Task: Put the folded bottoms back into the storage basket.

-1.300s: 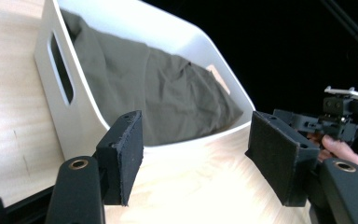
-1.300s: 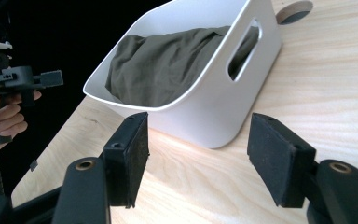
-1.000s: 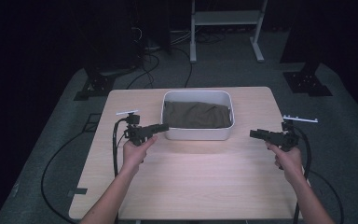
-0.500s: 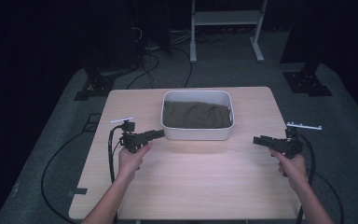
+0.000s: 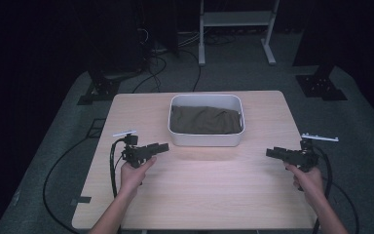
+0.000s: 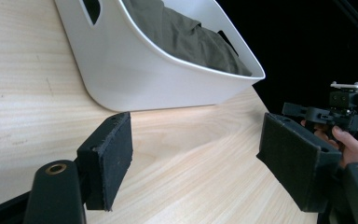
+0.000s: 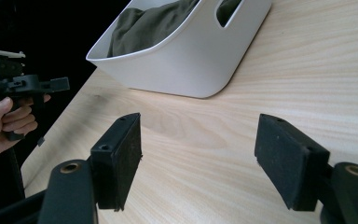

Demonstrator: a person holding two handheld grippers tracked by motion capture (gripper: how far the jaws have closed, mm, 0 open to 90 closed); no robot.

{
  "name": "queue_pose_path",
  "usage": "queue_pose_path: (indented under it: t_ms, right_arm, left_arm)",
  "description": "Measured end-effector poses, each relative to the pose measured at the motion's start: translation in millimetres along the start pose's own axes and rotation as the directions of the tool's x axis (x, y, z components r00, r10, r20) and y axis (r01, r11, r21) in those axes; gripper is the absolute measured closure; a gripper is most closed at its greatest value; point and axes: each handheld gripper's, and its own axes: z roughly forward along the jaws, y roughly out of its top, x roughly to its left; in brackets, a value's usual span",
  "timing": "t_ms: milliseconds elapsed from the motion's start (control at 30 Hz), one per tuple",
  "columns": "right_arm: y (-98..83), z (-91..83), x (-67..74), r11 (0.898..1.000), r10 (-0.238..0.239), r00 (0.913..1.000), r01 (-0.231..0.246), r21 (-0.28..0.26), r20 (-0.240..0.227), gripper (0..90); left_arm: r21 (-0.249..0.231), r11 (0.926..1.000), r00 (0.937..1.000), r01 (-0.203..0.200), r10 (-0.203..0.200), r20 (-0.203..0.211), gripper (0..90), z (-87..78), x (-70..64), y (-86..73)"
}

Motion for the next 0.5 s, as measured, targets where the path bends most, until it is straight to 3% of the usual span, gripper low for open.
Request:
queue_pose_path:
  t_ms: [500]
  right_arm:
    - [-18.8,-12.0,-6.1,1.000,0.004,1.0000,-0.004,0.008,0.002,28.5]
  left_arm:
    - [0.007,0.9999,0.9999,0.014,-0.014,-0.002,20.6,-12.0,6.9,-16.7]
